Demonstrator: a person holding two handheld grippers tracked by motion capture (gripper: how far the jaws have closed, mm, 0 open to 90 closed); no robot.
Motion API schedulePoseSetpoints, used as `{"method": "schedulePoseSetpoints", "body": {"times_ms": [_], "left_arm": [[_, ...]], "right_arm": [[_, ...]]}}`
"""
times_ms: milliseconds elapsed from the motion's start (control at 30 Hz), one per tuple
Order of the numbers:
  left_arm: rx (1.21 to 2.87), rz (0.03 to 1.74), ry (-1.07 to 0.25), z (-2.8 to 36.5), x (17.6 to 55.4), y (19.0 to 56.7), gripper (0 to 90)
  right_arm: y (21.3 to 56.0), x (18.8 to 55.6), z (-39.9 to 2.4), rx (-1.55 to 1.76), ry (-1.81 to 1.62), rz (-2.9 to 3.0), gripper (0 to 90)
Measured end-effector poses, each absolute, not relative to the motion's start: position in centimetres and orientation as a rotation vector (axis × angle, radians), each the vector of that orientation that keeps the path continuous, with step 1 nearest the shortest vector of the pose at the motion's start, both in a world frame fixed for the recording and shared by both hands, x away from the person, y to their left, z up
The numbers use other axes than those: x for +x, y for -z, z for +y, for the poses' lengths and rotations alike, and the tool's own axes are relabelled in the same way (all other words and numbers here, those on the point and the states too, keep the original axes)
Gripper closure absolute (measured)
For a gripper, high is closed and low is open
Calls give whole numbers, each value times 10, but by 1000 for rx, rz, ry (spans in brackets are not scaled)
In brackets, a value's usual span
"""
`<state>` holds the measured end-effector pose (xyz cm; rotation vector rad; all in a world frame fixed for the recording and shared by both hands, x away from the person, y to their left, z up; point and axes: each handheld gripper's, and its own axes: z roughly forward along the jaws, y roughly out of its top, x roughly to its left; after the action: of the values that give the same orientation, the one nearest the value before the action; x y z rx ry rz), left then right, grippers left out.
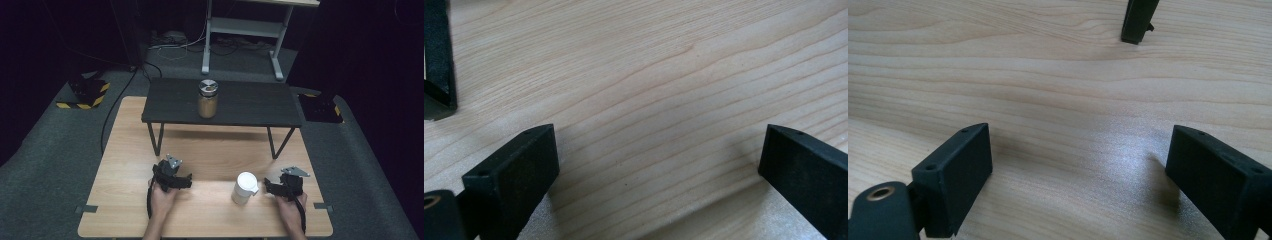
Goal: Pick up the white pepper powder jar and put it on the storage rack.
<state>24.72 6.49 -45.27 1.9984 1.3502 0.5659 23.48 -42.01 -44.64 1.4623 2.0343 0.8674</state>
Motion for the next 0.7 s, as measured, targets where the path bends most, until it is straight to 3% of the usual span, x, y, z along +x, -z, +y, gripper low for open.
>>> {"method": "schedulePoseSetpoints", "body": {"times_ms": [400, 700], "left_arm": [[1997, 1351, -566, 65, 247, 453, 26], [1998, 1350, -566, 65, 247, 453, 26]], "right_arm": [[445, 235, -422, 1423, -871, 2085, 49], [443, 218, -424, 1346, -899, 2120, 86]]}}
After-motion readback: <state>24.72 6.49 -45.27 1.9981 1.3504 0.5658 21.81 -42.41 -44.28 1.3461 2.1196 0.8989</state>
